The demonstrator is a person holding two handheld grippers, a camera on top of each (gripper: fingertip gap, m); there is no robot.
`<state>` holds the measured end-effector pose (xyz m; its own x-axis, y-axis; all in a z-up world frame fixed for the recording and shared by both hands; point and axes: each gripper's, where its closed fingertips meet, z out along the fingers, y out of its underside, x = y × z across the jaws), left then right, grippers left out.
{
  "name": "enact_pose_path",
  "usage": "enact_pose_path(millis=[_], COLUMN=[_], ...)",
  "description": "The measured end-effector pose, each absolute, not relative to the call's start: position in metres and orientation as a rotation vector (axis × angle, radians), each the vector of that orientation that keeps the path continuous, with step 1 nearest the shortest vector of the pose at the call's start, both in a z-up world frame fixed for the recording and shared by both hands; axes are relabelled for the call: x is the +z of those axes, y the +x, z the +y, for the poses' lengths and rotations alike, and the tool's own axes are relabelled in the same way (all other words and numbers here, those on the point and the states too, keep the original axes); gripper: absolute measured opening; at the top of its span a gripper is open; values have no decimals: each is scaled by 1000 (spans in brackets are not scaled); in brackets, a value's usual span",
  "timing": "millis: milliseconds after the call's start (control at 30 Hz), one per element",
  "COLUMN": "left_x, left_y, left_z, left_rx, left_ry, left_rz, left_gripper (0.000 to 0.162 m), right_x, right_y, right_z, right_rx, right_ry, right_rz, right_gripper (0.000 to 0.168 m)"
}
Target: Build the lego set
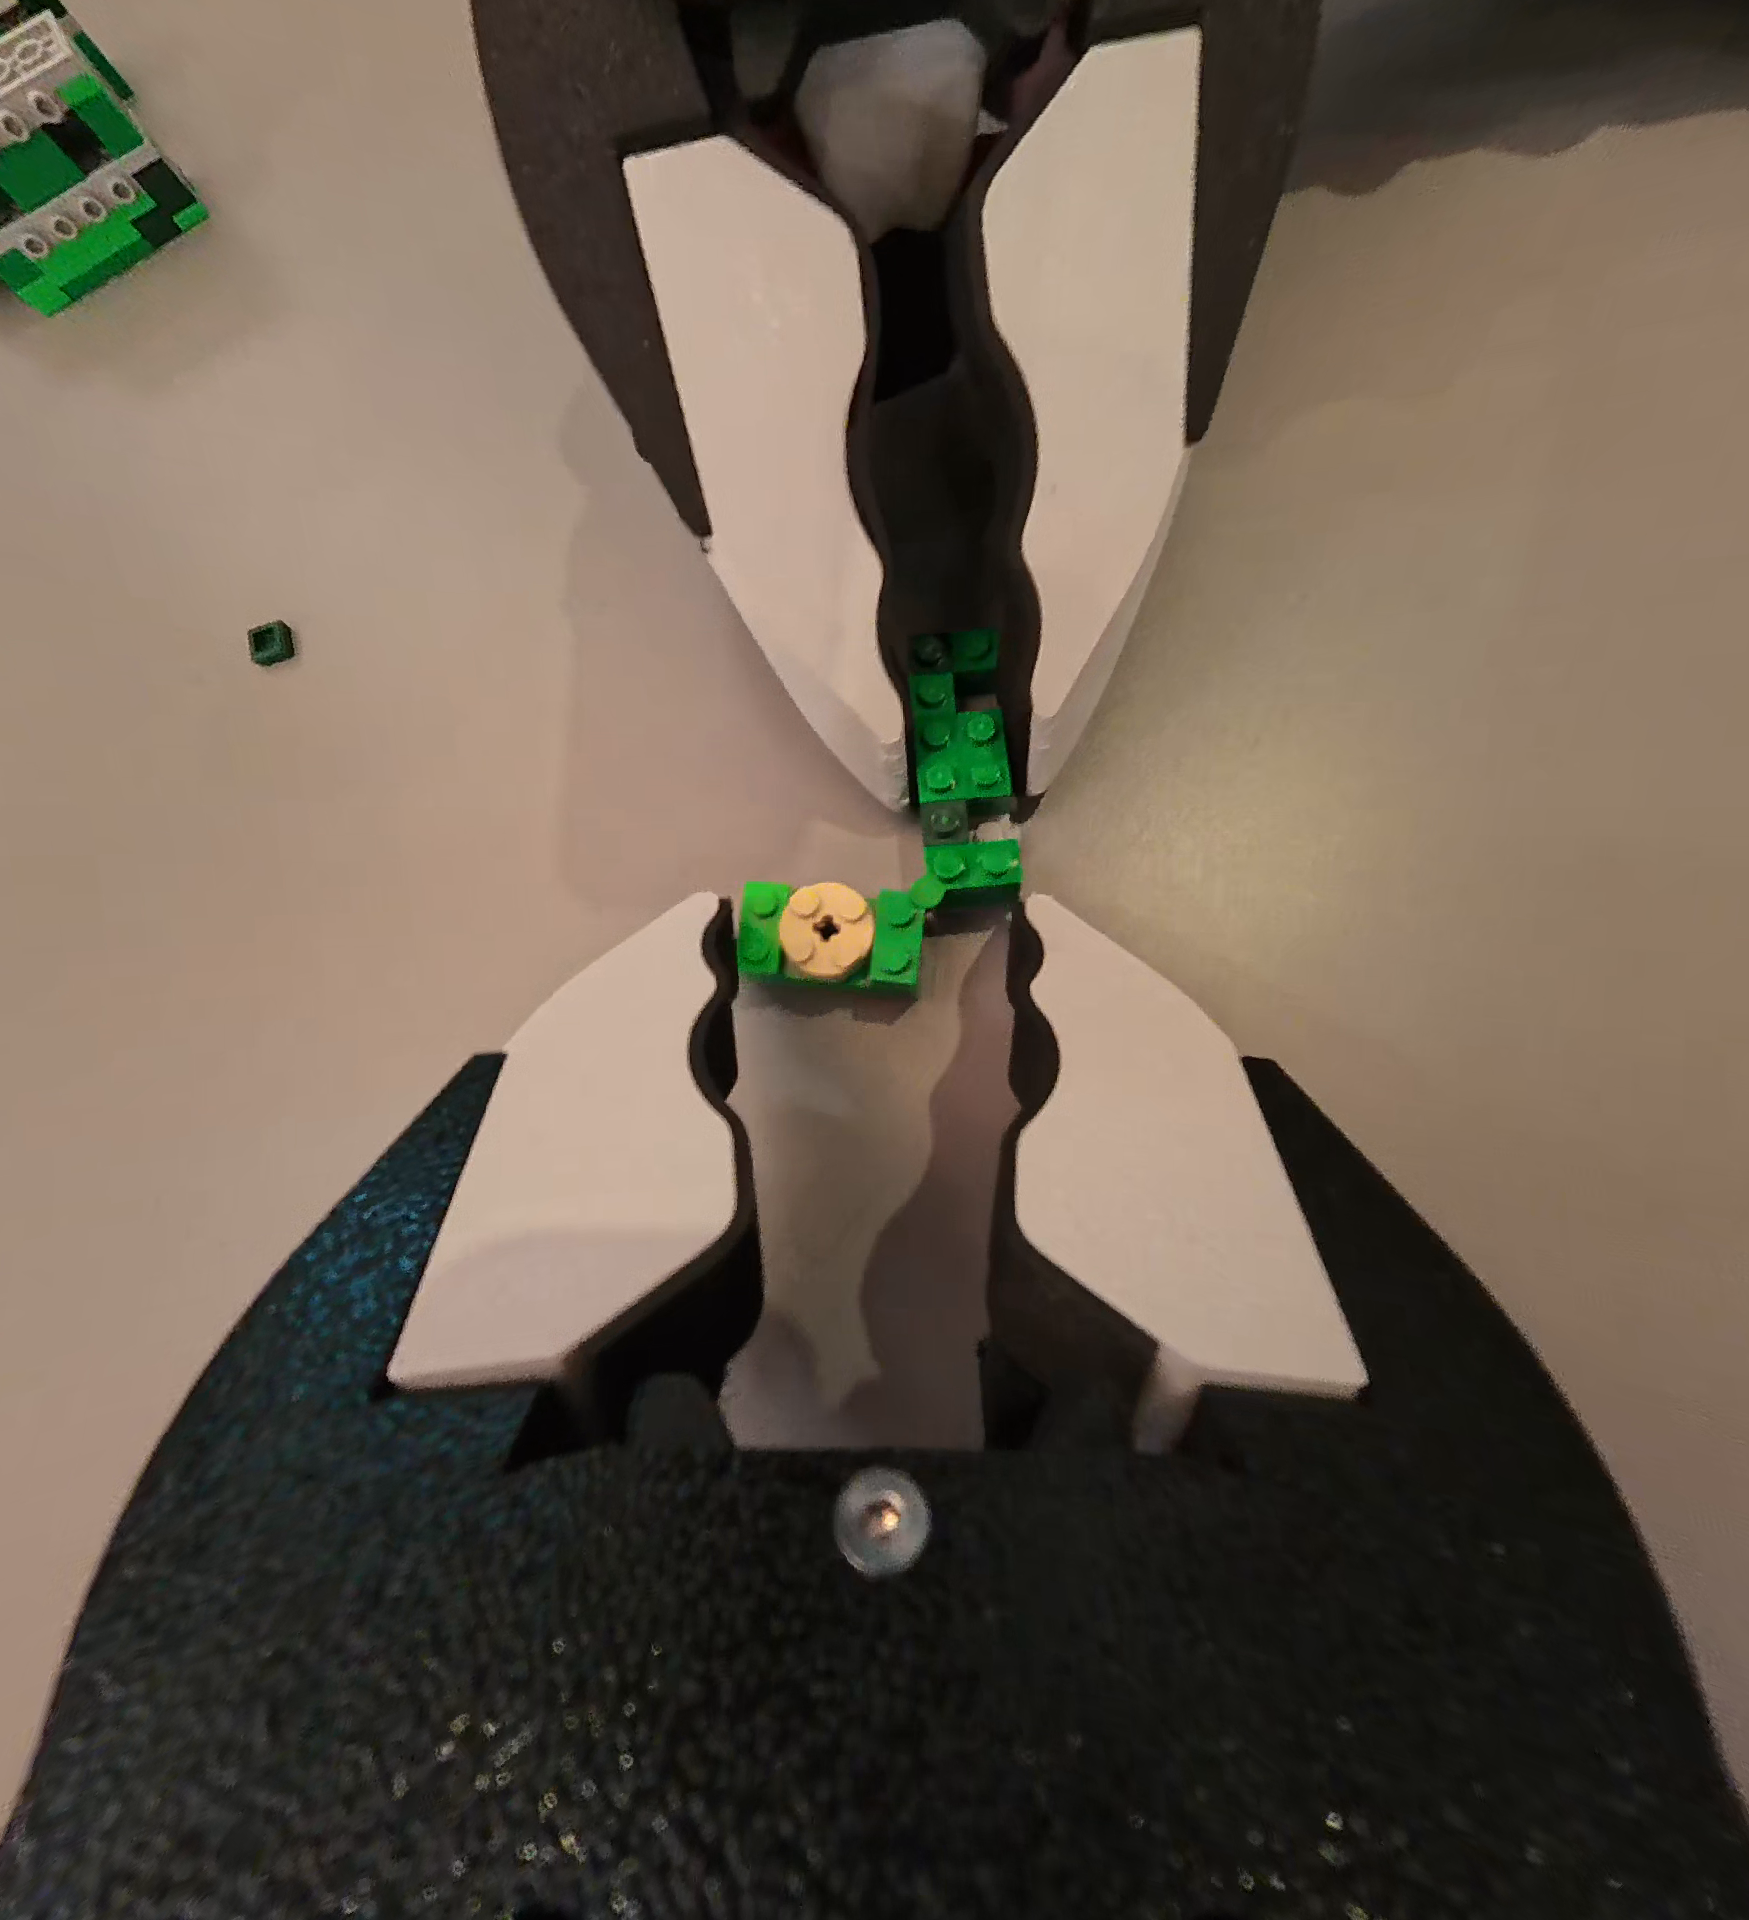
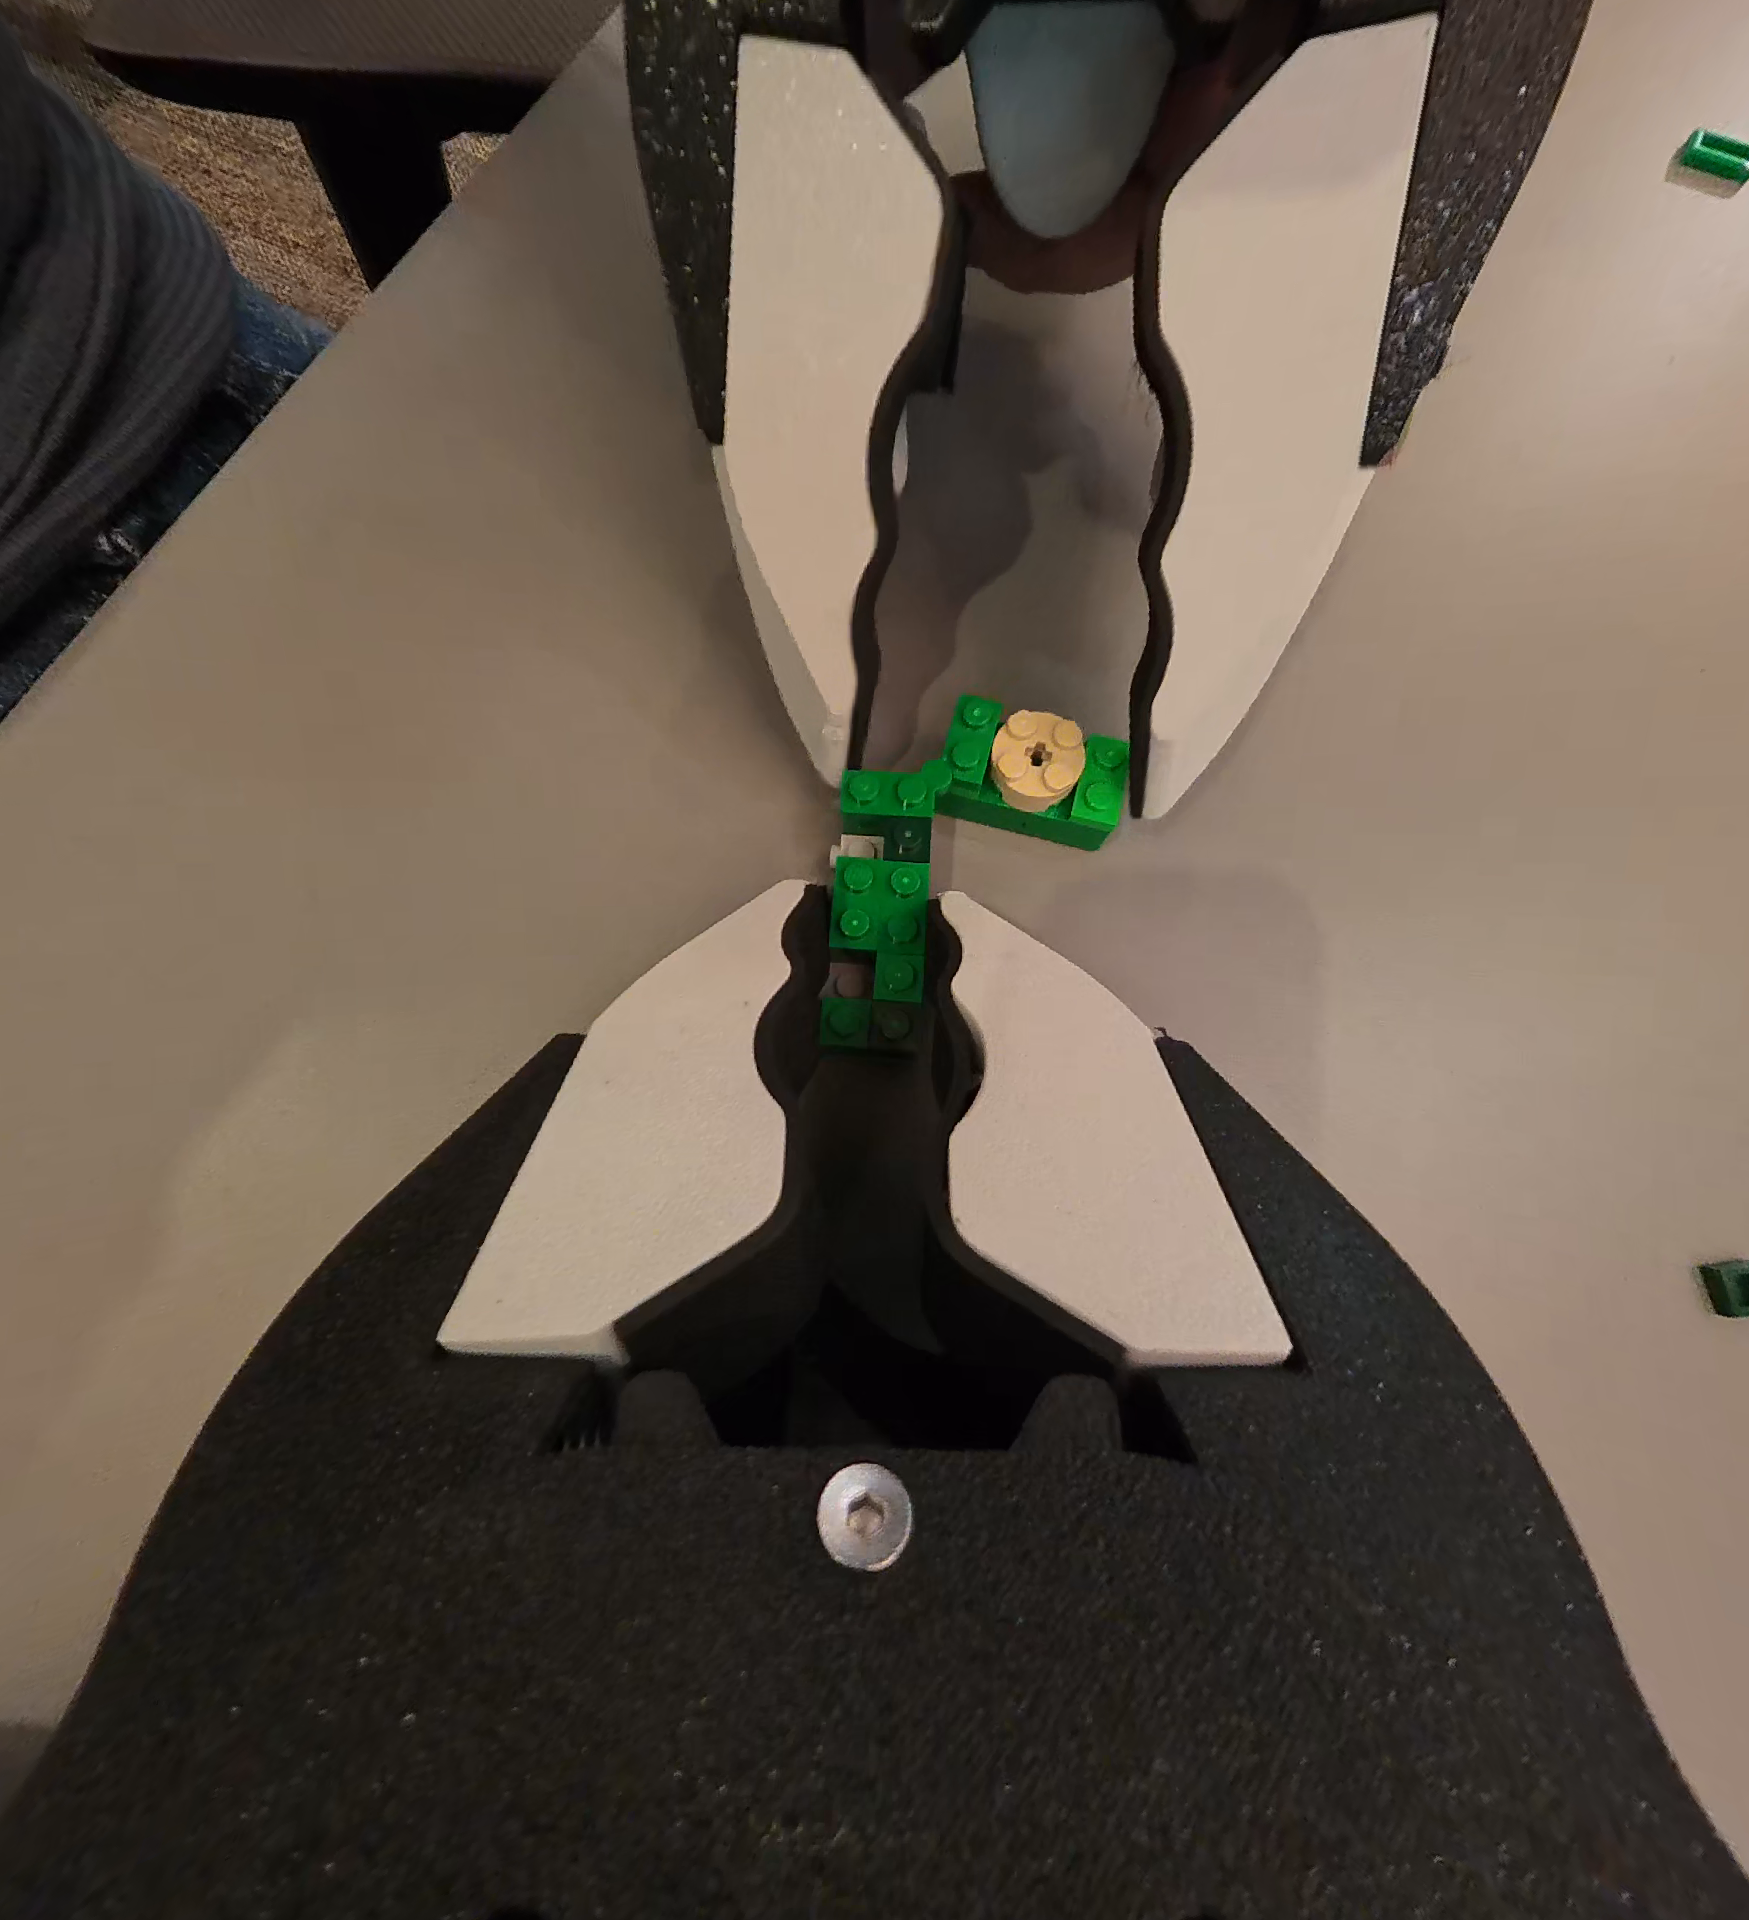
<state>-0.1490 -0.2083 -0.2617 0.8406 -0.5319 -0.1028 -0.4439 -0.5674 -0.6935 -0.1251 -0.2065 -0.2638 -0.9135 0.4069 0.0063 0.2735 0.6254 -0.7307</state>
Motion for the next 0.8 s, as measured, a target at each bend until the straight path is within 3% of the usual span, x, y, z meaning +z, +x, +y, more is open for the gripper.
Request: enact_pose_path(millis=[467, 667, 800], left_x=[-261, -249, -253], left_y=[-157, -162, -162], left_z=[-218, -219, -219], left_rx=[-150, -153, -200], left_ry=[-2268, -2193, -2218], left_rz=[644, 624, 620], left_gripper=[50, 56, 59], right_x=[-263, -241, -237], right_y=[-127, -122, -95], right_z=[-206, -191, -191], right_rx=[1156, 1257, 1347], right_ry=[-569, -678, -745], right_rz=[-2656, -2541, -2560], right_gripper=[18, 35, 16])
